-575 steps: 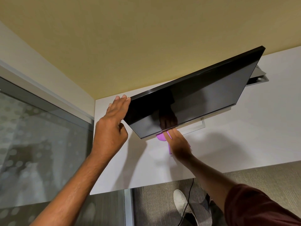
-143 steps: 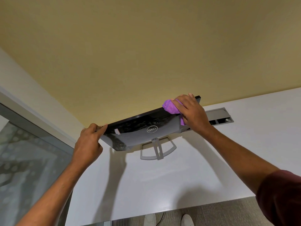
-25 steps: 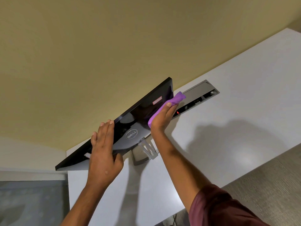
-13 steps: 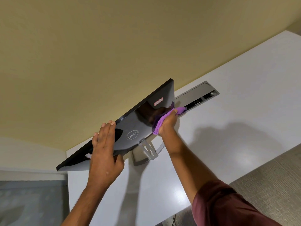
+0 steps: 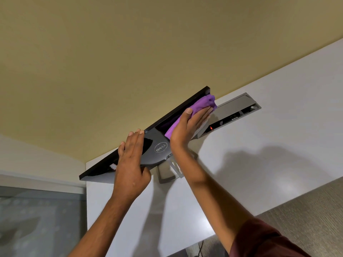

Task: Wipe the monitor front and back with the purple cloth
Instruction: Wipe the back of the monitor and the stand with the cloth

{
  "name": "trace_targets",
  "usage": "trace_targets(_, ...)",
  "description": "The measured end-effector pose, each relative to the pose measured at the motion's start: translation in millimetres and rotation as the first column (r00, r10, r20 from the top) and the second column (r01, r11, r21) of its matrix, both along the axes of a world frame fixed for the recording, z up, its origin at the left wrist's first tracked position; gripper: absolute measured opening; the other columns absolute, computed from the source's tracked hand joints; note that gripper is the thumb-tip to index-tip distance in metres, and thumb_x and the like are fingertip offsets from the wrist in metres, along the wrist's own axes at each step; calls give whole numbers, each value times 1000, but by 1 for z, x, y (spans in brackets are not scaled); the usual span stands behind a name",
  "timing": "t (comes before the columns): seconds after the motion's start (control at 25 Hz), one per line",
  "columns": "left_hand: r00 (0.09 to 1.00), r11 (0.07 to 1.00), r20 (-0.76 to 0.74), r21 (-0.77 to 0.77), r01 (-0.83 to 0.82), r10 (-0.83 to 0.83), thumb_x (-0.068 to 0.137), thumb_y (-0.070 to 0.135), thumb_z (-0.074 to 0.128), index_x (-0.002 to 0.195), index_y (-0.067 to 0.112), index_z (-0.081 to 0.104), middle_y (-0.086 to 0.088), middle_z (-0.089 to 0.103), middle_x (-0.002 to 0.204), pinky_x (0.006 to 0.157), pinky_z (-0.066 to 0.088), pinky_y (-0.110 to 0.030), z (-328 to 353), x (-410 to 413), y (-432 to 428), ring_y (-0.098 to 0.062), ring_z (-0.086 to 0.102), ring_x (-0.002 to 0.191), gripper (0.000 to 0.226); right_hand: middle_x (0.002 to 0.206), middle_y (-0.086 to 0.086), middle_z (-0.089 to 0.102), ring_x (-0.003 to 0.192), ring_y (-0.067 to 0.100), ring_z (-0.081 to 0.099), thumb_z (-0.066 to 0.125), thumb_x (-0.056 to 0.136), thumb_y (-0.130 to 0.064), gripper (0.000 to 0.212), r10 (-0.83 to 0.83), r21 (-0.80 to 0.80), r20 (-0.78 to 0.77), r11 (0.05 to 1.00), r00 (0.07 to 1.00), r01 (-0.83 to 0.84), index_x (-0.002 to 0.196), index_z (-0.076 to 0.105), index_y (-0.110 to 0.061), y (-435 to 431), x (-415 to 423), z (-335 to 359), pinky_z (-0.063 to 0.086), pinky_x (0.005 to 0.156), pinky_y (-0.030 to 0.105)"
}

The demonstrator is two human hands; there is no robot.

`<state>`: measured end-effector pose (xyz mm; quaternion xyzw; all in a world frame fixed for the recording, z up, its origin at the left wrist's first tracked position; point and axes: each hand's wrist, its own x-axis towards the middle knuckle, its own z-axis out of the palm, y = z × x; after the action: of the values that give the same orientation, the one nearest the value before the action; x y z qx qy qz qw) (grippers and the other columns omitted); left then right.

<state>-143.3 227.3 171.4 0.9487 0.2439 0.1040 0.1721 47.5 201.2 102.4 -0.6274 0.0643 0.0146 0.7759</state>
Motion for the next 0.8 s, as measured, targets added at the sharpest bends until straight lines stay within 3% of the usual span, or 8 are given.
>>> trace_targets(0.16, 1000, 1000, -25, 10, -3, 3, 62, -15, 52, 168, 21, 21, 4, 20, 176, 133, 16, -49, 4, -5, 7, -12, 7, 165, 117, 181, 5, -8, 167, 19, -12, 35, 110, -48, 82, 21, -121, 115, 993, 993, -7, 171, 1, -5, 25, -56, 12, -3, 136, 40)
trace_targets(0.28, 999, 1000, -44, 22, 20, -19, 63, -16, 52, 168, 21, 25, 5, 25, 175, 131, 22, -43, 8, -7, 14, -11, 13, 163, 114, 181, 5, -7, 167, 20, -10, 36, 112, -44, 78, 12, -143, 133, 990, 991, 7, 171, 2, -5, 33, -72, 3, -1, 136, 40)
trace_targets(0.52, 998, 1000, -64, -1, 8, -8, 67, -17, 50, 168, 23, 23, 9, 21, 175, 131, 18, -34, 11, -6, 14, -10, 10, 163, 112, 181, 3, 4, 166, 19, 6, 33, 114, -46, 71, -133, 7, -258, 990, 957, 140, 173, 7, -15, 35, -57, -23, 13, 129, 28)
trace_targets(0.68, 998, 1000, -58, -6, 3, -3, 67, -18, 49, 168, 25, 22, 9, 19, 176, 131, 17, -35, 11, -7, 15, -11, 10, 164, 114, 180, 3, 14, 161, 31, 29, 34, 115, -51, 69, -92, 160, -518, 966, 851, 202, 174, 7, -27, 36, -61, -50, 35, 127, 46)
trace_targets(0.8, 998, 1000, -60, -5, 2, -2, 68, -19, 50, 169, 24, 21, 9, 18, 176, 132, 17, -39, 10, -7, 13, -11, 8, 164, 113, 179, 1, 15, 160, 36, 31, 33, 114, -55, 67, -35, 214, -636, 952, 771, 219, 173, 8, -36, 35, -66, -55, 36, 126, 58)
